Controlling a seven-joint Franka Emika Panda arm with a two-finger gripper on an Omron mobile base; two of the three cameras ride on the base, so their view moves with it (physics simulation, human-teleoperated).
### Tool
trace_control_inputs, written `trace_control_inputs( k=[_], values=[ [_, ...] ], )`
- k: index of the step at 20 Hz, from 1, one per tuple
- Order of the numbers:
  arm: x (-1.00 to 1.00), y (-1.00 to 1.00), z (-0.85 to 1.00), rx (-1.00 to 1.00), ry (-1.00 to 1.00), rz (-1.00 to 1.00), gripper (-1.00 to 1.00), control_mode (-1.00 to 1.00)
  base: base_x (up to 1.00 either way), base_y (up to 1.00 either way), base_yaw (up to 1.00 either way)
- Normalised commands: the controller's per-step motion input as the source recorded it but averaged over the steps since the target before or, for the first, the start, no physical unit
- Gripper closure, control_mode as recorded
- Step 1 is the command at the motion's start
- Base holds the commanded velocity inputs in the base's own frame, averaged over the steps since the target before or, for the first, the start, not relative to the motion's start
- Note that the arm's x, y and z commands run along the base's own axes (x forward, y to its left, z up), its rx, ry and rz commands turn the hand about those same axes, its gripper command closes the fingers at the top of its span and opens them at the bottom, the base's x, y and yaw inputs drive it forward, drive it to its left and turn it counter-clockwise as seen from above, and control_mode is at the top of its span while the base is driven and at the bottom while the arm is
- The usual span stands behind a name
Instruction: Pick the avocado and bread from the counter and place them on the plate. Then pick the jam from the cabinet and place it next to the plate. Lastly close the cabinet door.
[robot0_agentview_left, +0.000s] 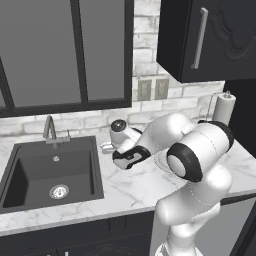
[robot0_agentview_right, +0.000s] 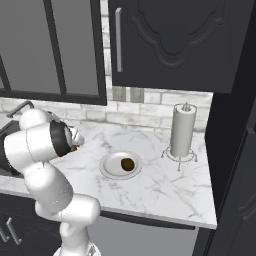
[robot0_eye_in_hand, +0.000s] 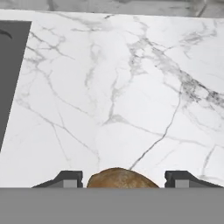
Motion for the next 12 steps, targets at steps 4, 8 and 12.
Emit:
trace_control_inputs(
  k=[4,8,12],
  values=[
    [-0.18,-0.69,0.10,0.01,-0.08,-0.15,1.00,-1.00,0.00,0.00,0.00],
    [-0.21,-0.87,0.00,0.02,0.00,-0.13,1.00,-1.00,0.00,0.00,0.00],
    [-0.22,-0.94,0.00,0.05,0.00,-0.12,1.00,-1.00,0.00,0.00,0.00]
  ],
)
